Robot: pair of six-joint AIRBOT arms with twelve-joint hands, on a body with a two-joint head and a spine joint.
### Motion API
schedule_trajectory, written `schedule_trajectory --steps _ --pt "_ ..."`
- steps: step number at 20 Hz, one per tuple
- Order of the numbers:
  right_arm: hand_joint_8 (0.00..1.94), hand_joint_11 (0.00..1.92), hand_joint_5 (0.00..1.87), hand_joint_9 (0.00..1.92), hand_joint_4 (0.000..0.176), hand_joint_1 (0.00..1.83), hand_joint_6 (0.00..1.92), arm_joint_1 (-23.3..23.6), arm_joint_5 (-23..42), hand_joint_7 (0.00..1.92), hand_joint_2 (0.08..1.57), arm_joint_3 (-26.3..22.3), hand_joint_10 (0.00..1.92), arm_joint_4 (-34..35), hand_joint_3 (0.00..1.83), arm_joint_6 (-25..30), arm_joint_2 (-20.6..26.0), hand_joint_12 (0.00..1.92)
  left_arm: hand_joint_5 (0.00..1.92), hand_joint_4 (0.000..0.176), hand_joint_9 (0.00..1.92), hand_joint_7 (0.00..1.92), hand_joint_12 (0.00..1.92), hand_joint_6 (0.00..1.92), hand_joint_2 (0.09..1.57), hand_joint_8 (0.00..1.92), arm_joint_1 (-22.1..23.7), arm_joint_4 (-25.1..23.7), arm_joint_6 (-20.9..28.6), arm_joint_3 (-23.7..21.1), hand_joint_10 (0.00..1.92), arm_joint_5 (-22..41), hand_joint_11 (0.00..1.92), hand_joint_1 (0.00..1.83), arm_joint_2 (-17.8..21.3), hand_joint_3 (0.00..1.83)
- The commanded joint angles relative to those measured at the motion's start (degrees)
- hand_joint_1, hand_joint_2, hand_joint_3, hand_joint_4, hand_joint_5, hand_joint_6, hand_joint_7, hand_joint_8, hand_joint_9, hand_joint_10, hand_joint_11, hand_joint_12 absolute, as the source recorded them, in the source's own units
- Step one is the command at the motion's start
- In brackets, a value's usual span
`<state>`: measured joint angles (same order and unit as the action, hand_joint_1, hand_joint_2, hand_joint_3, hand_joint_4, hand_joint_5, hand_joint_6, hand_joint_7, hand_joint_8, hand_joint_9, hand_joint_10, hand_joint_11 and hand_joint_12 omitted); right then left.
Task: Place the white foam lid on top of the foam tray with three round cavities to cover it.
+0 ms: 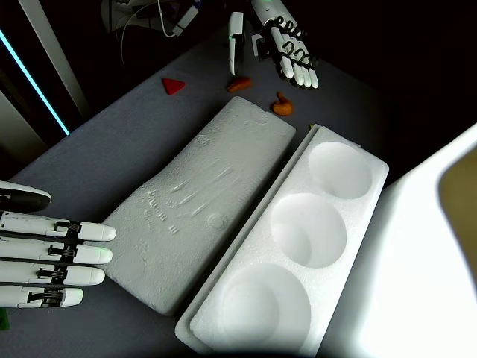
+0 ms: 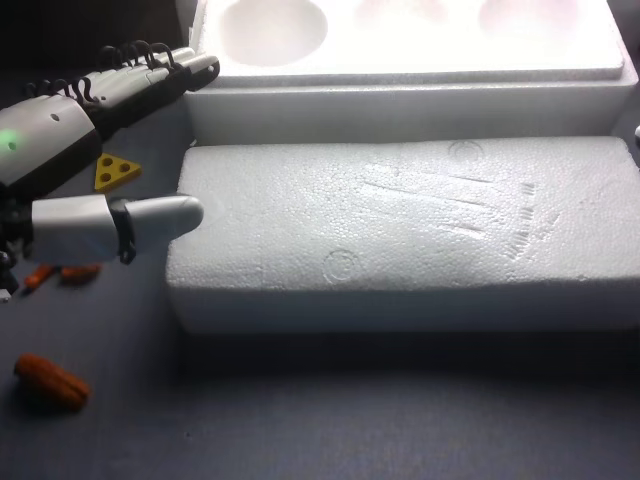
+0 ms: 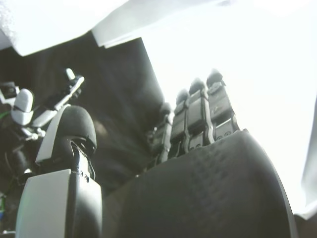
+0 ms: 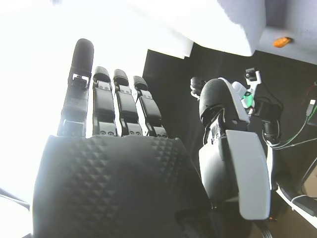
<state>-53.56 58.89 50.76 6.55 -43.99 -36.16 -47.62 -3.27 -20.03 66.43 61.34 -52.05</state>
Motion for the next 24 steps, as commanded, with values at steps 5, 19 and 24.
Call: schedule_trajectory --steps 5,19,24 --pt "0.00 0.00 0.00 0.00 0.000 0.52 0.00 0.7 6.6 0.00 1.23 0.4 0.00 2.5 0.01 -0.7 0.3 0.00 0.01 0.049 0.00 0.00 0.00 0.00 1.19 0.00 -1.3 2.6 0.4 -0.1 0.00 7.5 0.00 0.38 0.0 0.01" --pt "0.00 0.01 0.00 0.00 0.000 0.53 0.00 -5.2 12.6 0.00 1.20 -2.1 0.00 14.9 0.00 -4.3 -1.5 0.49 0.00 0.009 0.00 0.00 0.00 0.00 1.05 0.00 -13.3 19.3 -2.6 -4.7 0.00 17.5 0.00 0.48 0.3 0.00" --pt "0.00 0.00 0.00 0.00 0.000 0.48 0.00 -10.9 17.6 0.00 1.18 -2.8 0.00 21.9 0.00 -4.0 -2.7 0.96 0.00 0.000 0.00 0.00 0.00 0.00 1.00 0.00 -16.6 23.1 -1.9 -4.8 0.00 18.6 0.00 0.46 -1.4 0.00"
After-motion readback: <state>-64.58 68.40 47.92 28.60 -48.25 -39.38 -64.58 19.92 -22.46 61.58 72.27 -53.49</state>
